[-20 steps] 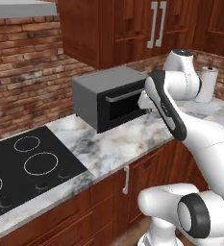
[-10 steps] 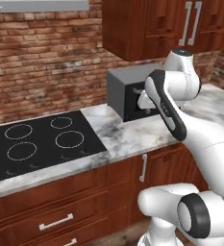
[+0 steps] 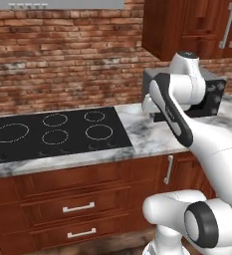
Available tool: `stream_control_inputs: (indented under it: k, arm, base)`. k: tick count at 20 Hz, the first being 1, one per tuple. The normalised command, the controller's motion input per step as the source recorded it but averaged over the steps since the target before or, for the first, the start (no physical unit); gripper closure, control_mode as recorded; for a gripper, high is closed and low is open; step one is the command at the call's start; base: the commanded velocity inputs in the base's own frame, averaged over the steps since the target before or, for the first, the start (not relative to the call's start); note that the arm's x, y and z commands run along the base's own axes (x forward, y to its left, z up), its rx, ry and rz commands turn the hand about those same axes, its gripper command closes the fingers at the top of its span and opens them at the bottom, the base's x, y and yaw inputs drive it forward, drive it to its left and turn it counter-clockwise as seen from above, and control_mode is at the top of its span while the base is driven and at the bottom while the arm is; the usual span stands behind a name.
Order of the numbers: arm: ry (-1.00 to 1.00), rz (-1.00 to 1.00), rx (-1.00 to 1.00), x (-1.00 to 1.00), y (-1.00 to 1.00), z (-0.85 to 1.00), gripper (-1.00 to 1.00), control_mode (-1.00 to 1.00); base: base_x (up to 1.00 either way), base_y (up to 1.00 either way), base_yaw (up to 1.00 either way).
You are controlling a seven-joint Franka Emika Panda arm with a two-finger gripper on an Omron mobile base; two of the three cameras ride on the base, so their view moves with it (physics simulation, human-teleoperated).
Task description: Navigate to the range hood.
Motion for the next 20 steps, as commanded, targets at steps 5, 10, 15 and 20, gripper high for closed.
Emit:
stream_control_inputs:
  k: [5,10,15,20]
  arm:
    - [0.00,0.00,0.00,0.00,0.00,0.00,-1.00,1.00]
    - [0.00,0.00,0.00,0.00,0.00,0.00,-1.00,1.00]
    - [0.00,0.00,0.00,0.00,0.00,0.00,-1.00,1.00]
    - [0.00,0.00,0.00,0.00,0.00,0.00,-1.00,1.00]
  base:
    - [0.00,0.13,0.01]
    - [0.00,0.89,-0.01]
    - [0.00,1.00,-0.01]
    - [0.00,0.29,0.00]
